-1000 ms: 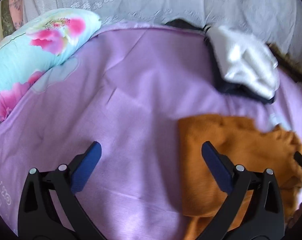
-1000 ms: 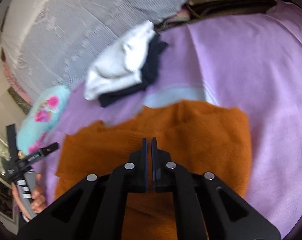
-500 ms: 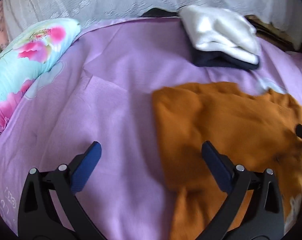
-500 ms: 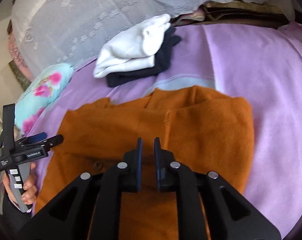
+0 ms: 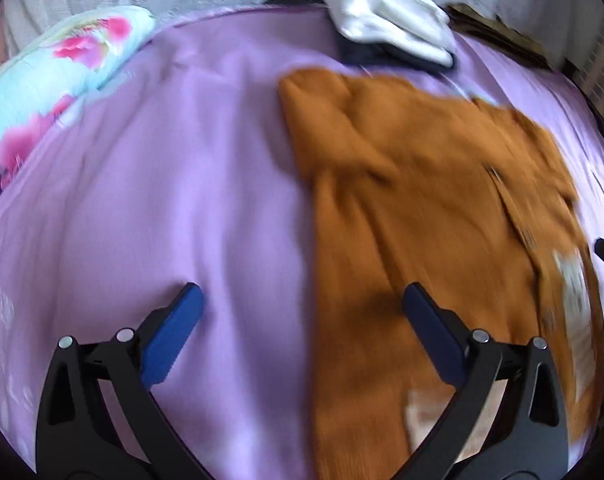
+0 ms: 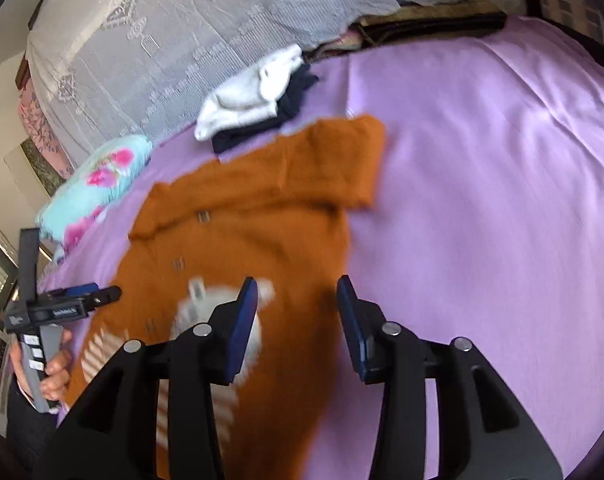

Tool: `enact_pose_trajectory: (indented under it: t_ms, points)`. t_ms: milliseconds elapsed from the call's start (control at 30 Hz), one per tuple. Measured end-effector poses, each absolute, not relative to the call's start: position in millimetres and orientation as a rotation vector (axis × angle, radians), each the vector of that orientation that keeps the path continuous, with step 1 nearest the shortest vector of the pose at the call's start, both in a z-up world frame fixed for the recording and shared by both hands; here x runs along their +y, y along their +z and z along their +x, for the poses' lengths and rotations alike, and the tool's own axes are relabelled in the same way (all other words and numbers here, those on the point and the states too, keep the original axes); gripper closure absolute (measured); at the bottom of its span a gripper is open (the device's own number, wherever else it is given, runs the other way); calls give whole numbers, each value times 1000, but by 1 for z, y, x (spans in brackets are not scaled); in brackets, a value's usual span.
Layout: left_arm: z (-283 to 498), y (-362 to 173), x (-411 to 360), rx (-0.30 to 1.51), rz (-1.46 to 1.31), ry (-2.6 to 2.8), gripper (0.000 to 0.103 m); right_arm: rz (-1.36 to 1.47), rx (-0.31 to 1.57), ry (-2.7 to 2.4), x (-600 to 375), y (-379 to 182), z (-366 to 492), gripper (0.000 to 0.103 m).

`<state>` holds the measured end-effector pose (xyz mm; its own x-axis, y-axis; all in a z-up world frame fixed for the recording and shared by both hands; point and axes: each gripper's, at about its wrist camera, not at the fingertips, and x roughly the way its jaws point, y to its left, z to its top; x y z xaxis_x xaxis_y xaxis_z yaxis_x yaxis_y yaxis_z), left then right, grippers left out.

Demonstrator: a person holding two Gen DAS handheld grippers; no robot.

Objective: Fold small clothes

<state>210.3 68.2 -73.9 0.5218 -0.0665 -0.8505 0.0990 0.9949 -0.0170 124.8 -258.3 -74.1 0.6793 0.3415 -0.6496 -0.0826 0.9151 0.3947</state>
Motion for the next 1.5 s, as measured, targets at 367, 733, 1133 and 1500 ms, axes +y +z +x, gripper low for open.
enact_pose_trajectory:
  t_ms: [367, 733, 1133, 1500]
  points:
    - [81, -80, 68, 1037, -48, -370, 2, 546, 890, 453, -266, -86, 26, 60]
    - [101, -81, 85, 1054, -237, -447, 4, 650, 924, 536, -251, -90, 35, 77]
    - [90, -76, 105, 1050, -341, -512, 67, 617, 904, 559, -251, -92, 32, 97]
    - [100, -95, 122, 1103, -575, -624, 67, 684, 934, 571, -259, -100, 42, 96]
